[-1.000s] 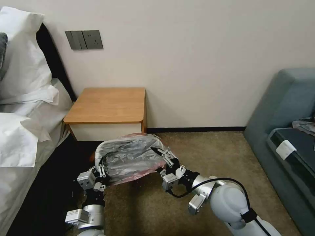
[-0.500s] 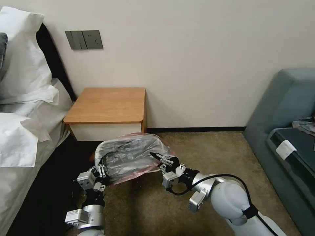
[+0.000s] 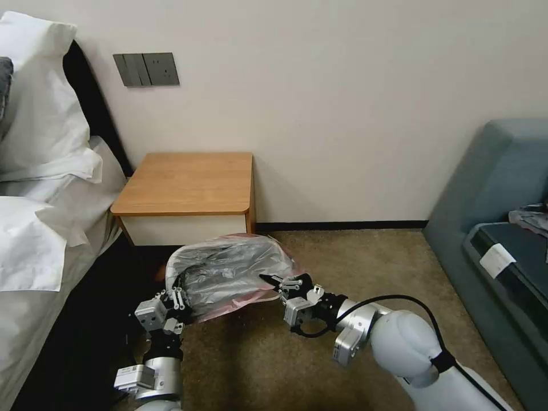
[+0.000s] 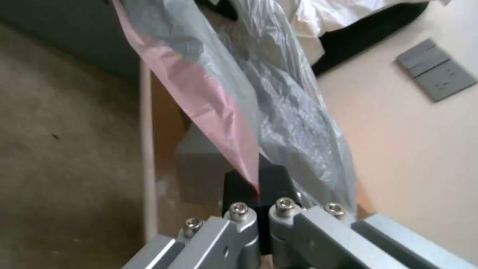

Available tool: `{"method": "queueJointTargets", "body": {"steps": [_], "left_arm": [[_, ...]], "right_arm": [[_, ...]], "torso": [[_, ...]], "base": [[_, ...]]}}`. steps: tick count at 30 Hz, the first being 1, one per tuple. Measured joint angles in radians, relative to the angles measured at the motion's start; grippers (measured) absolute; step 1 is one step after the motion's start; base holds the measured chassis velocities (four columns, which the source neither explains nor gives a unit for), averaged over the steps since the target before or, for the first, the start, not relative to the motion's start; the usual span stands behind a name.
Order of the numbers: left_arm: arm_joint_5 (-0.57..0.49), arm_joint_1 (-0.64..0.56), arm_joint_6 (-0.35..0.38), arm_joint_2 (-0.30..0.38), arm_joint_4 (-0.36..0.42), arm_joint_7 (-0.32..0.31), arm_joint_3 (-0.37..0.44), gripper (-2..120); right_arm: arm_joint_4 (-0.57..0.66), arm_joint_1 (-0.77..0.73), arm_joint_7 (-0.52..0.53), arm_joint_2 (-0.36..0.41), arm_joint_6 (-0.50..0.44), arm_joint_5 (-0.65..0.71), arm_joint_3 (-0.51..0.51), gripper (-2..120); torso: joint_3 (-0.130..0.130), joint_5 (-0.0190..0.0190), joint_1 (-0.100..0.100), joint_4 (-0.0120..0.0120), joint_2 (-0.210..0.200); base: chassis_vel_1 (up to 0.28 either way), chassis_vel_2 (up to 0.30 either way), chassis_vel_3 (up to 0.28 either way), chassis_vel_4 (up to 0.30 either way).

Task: Pick up the garbage bag from the table and place it over the trash can.

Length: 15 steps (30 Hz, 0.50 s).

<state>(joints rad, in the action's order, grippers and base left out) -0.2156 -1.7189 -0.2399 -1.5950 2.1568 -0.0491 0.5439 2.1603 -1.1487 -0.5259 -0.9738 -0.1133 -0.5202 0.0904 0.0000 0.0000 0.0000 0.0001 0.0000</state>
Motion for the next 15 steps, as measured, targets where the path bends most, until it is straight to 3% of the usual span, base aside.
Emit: {"method": "queueJointTargets", "body": {"steps": [4, 15], "left_arm": [[0.002, 0.001, 0.000, -0.002, 0.000, 0.000, 0.000, 7], [0.003, 0.004, 0.003, -0.007, -0.003, 0.000, -0.002, 7]], "right_arm": [[0.005, 0.015, -0.031, 0.047, 0.018, 0.097, -0.004, 0], [0.027, -0.012, -0.079, 0.108, 0.009, 0.206, 0.019, 0]], "torso": [[0.000, 0.0000, 0.000, 0.0000, 0.000], [0.000, 0.0000, 0.000, -0.0002, 0.000]], "base": [[0.000, 0.000, 0.000, 0.000], [0.000, 0.000, 0.000, 0.000]]}}
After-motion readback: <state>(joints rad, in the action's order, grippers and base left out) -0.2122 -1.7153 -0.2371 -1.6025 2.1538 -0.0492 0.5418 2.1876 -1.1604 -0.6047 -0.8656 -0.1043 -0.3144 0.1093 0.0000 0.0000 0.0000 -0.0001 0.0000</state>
